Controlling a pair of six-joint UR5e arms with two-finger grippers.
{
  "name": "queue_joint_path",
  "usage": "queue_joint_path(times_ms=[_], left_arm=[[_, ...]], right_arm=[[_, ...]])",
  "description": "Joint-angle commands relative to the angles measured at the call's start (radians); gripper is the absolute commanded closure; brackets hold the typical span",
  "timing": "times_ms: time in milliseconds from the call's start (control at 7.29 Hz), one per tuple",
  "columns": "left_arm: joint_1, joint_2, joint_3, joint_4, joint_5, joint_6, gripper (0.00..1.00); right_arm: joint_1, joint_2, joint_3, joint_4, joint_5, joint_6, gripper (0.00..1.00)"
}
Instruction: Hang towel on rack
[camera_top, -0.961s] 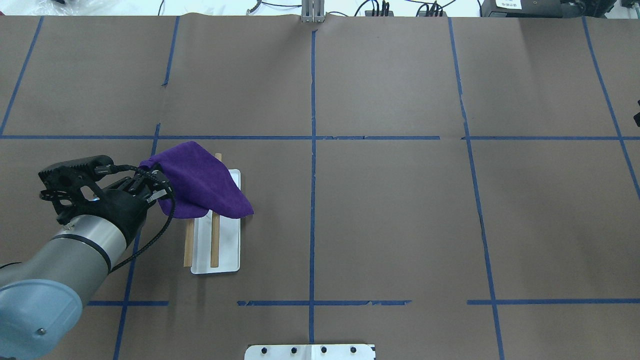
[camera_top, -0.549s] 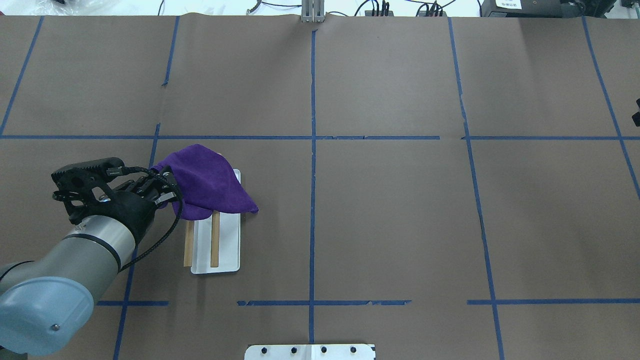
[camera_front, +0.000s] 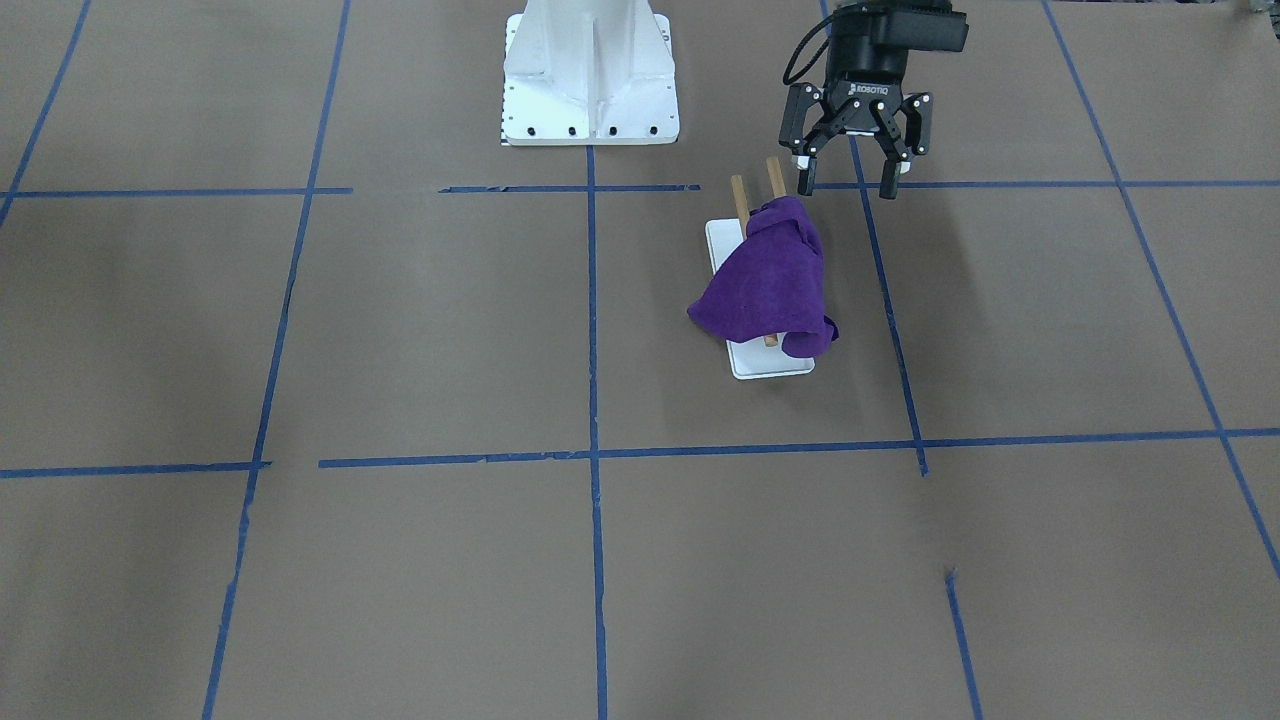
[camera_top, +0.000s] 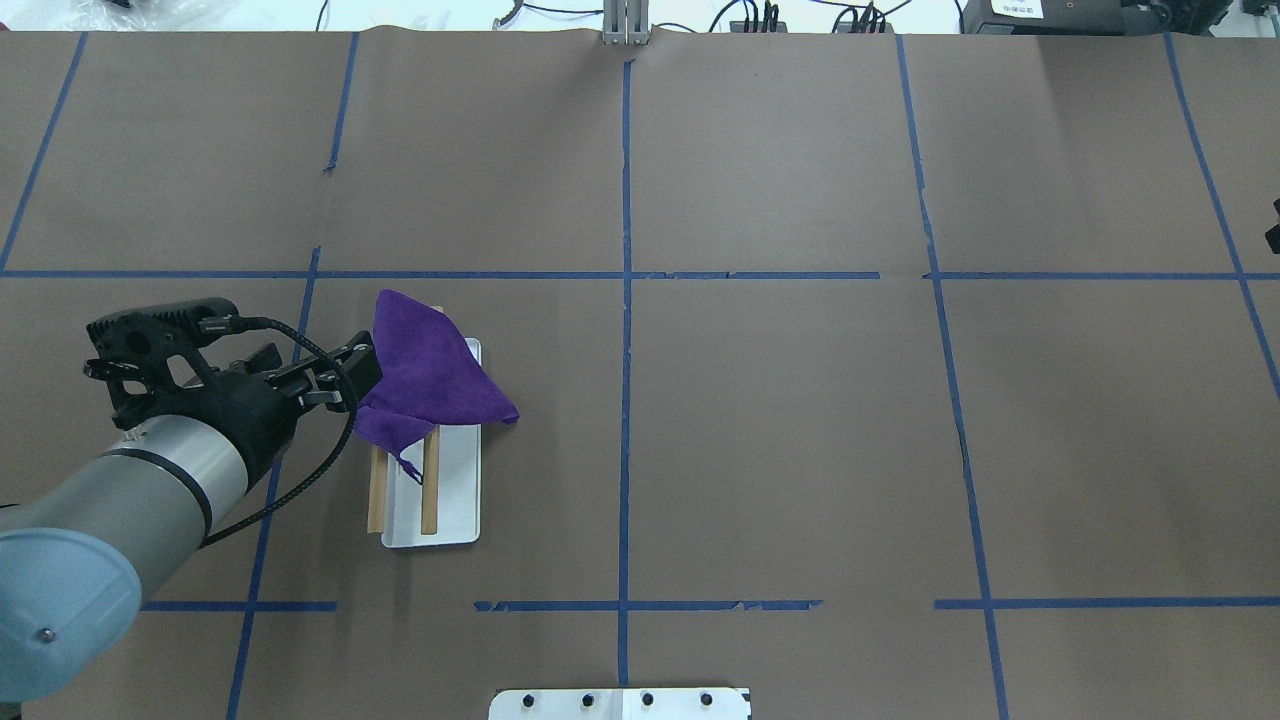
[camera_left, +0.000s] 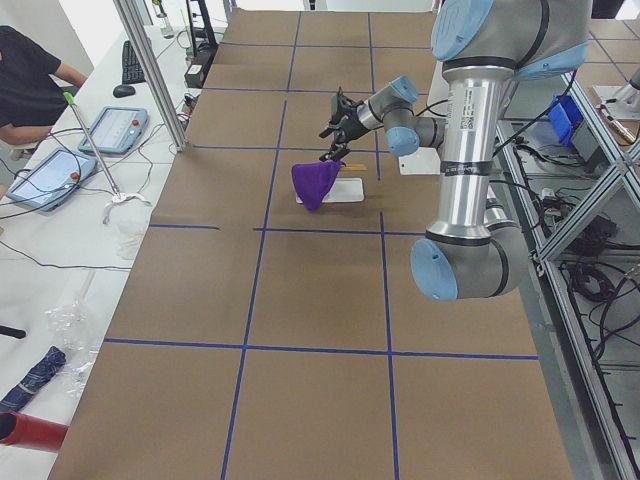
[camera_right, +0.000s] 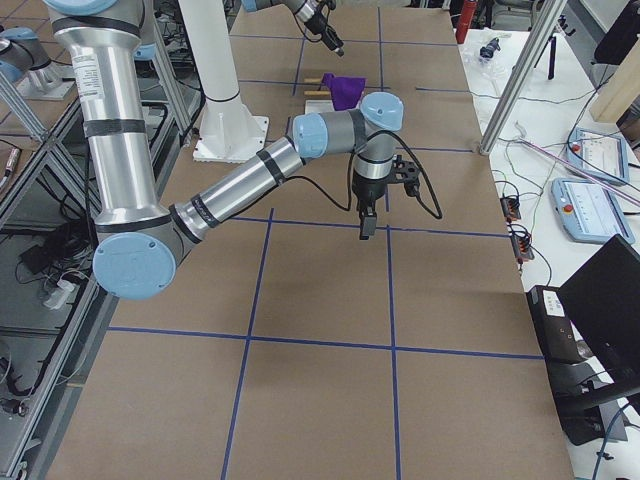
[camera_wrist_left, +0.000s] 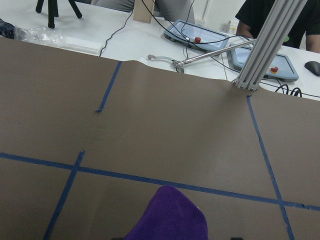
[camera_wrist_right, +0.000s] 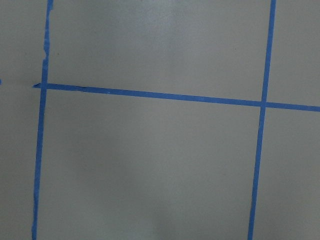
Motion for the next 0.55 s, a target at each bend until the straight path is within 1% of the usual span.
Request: queue_joint_path(times_ms=[0,137,275,412], left_arm=[[-0.160,0.002,0.001,0.002,-0.183,0.165,0.00],[-0.274,-0.013,0.005,0.064,-0.311,0.289,0.00],[-0.370,-0.052,0.011,0.153,-0.436,0.403,0.00],[-0.434,-0.073,0.015,0.237,-0.574,0.463,0.00]], right_arm=[[0.007,-0.010,-0.002,0.026,-0.005,-0.009,0.00],[0.010,-0.016,-0.002,0.028,-0.008,-0.009,0.00],[0.011,-0.044,-0.004,0.028,-0.008,-0.007,0.00],[0.012,-0.045,-0.002,0.029,-0.003,-0.001,0.00]])
